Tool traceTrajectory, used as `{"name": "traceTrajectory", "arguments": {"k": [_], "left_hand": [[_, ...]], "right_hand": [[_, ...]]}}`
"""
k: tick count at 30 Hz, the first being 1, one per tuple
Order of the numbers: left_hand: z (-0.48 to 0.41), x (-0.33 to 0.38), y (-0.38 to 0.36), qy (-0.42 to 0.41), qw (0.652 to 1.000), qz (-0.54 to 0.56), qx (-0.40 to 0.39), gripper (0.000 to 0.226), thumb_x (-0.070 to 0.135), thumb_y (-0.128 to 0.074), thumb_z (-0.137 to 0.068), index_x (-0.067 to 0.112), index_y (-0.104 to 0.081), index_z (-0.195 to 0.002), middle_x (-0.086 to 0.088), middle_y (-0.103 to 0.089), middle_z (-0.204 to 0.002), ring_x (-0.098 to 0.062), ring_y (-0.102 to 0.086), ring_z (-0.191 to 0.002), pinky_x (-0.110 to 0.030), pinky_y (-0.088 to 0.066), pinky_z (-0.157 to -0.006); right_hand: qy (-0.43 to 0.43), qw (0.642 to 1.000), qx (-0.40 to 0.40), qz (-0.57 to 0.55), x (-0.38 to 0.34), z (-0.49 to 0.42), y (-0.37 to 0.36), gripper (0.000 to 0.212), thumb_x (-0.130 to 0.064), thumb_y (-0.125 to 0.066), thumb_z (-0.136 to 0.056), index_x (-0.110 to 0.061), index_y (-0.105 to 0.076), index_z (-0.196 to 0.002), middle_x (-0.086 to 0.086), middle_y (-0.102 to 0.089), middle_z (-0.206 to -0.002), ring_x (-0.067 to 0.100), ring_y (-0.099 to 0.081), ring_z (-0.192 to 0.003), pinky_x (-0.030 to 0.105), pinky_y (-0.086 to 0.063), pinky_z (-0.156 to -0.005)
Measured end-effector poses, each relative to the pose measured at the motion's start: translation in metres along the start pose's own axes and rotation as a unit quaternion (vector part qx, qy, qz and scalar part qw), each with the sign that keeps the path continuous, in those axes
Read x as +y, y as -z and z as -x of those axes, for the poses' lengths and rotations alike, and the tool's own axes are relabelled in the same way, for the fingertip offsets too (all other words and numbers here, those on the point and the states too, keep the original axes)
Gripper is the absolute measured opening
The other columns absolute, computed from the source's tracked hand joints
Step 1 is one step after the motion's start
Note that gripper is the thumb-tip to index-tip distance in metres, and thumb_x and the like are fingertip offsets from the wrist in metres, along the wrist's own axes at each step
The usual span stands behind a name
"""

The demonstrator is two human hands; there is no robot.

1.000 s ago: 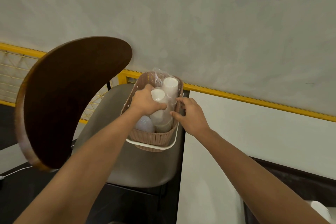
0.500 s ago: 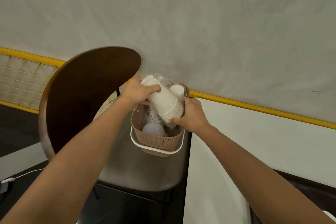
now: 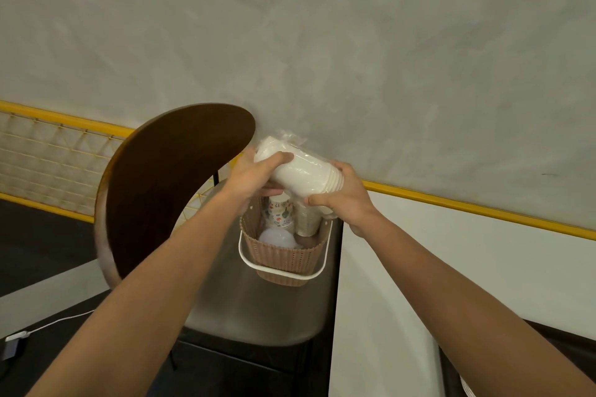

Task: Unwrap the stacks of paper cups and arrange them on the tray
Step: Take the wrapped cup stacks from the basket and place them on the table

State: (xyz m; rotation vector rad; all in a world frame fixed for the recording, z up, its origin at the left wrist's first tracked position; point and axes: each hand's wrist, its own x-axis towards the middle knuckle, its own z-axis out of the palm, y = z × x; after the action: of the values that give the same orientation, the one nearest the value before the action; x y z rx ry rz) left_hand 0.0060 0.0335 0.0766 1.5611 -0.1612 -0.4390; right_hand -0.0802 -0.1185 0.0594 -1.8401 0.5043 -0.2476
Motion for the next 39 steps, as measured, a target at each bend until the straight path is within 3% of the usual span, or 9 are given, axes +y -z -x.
{"name": "traceTrajectory", "arguments": {"k": [6,11,16,18,23,28,33,35,39], "left_hand": [[0.027,-0.011,-0.02,0.005,0.996,0.078,-0.034,0.037,0.034,-0.075,-0.078,0.03,-0.055,-0.109,-0.004,-0.064,-0.114,-0.021,-0.067,-0.096,-0.034,-0.059,-0.072],[0.057,-0.015,-0.047,0.022,0.987,0.142,-0.064,0.049,0.033,-0.073,-0.081,0.024,-0.053,-0.126,-0.002,-0.066,-0.115,-0.017,-0.065,-0.099,-0.026,-0.055,-0.061],[0.087,-0.021,-0.081,0.029,0.984,0.112,-0.138,0.018,0.028,-0.066,-0.088,0.031,-0.054,-0.1,0.007,-0.064,-0.102,-0.015,-0.061,-0.101,-0.042,-0.049,-0.095],[0.098,-0.025,-0.094,0.039,0.98,0.095,-0.168,0.025,0.031,-0.067,-0.087,0.036,-0.05,-0.104,0.01,-0.062,-0.11,-0.016,-0.056,-0.112,-0.048,-0.044,-0.101],[0.131,-0.044,-0.118,0.084,0.967,0.053,-0.235,0.078,0.038,-0.072,-0.08,0.039,-0.025,-0.142,0.002,-0.045,-0.139,-0.028,-0.045,-0.126,-0.057,-0.046,-0.096],[0.171,-0.061,-0.138,0.108,0.953,0.068,-0.273,0.078,0.03,-0.068,-0.085,0.039,-0.019,-0.144,-0.001,-0.049,-0.131,-0.03,-0.056,-0.114,-0.056,-0.052,-0.089],[0.207,-0.07,-0.159,0.093,0.955,0.064,-0.276,0.076,0.028,-0.068,-0.086,0.039,-0.019,-0.144,0.005,-0.054,-0.12,-0.025,-0.06,-0.108,-0.05,-0.056,-0.084],[0.222,-0.075,-0.167,0.08,0.958,0.051,-0.272,0.073,0.027,-0.066,-0.088,0.038,-0.019,-0.142,0.008,-0.055,-0.115,-0.02,-0.061,-0.102,-0.047,-0.056,-0.084],[0.258,-0.09,-0.184,0.054,0.961,-0.01,-0.271,0.082,0.029,-0.07,-0.084,0.037,-0.016,-0.144,0.002,-0.052,-0.132,-0.02,-0.058,-0.114,-0.039,-0.058,-0.082]], "right_hand": [[-0.018,1.0,0.018,-0.011,0.0,0.026,0.021,0.085,0.0,-0.084,-0.056,-0.018,-0.044,-0.129,0.001,-0.054,-0.117,0.023,-0.055,-0.109,0.039,-0.053,-0.087],[-0.039,0.998,0.025,-0.032,0.006,0.059,0.044,0.08,-0.003,-0.085,-0.057,-0.017,-0.046,-0.125,0.0,-0.056,-0.115,0.02,-0.056,-0.104,0.027,-0.05,-0.072],[-0.056,0.998,0.033,-0.025,0.016,0.097,0.076,0.077,-0.011,-0.088,-0.058,-0.017,-0.048,-0.124,0.001,-0.059,-0.117,0.018,-0.059,-0.103,0.031,-0.053,-0.078],[-0.07,0.997,0.042,-0.012,0.022,0.114,0.086,0.077,-0.016,-0.088,-0.059,-0.019,-0.046,-0.124,-0.001,-0.057,-0.117,0.018,-0.058,-0.104,0.033,-0.053,-0.081],[-0.091,0.994,0.06,0.012,0.038,0.157,0.108,0.079,-0.025,-0.087,-0.062,-0.018,-0.042,-0.127,0.001,-0.055,-0.12,0.02,-0.057,-0.107,0.036,-0.053,-0.088],[-0.13,0.99,0.043,0.016,0.057,0.194,0.126,0.083,-0.03,-0.087,-0.061,-0.017,-0.042,-0.129,0.002,-0.056,-0.122,0.02,-0.058,-0.108,0.039,-0.053,-0.091],[-0.135,0.991,0.017,0.004,0.07,0.231,0.148,0.037,-0.017,-0.081,-0.072,-0.024,-0.05,-0.091,-0.002,-0.061,-0.098,0.016,-0.062,-0.09,0.033,-0.054,-0.079],[-0.135,0.991,0.01,0.022,0.075,0.246,0.156,0.044,-0.023,-0.082,-0.071,-0.02,-0.05,-0.101,-0.001,-0.06,-0.103,0.019,-0.062,-0.094,0.035,-0.055,-0.079],[-0.132,0.986,0.004,0.099,0.096,0.278,0.176,0.076,-0.039,-0.083,-0.066,-0.016,-0.044,-0.126,-0.001,-0.056,-0.115,0.019,-0.058,-0.101,0.028,-0.051,-0.074]]}}
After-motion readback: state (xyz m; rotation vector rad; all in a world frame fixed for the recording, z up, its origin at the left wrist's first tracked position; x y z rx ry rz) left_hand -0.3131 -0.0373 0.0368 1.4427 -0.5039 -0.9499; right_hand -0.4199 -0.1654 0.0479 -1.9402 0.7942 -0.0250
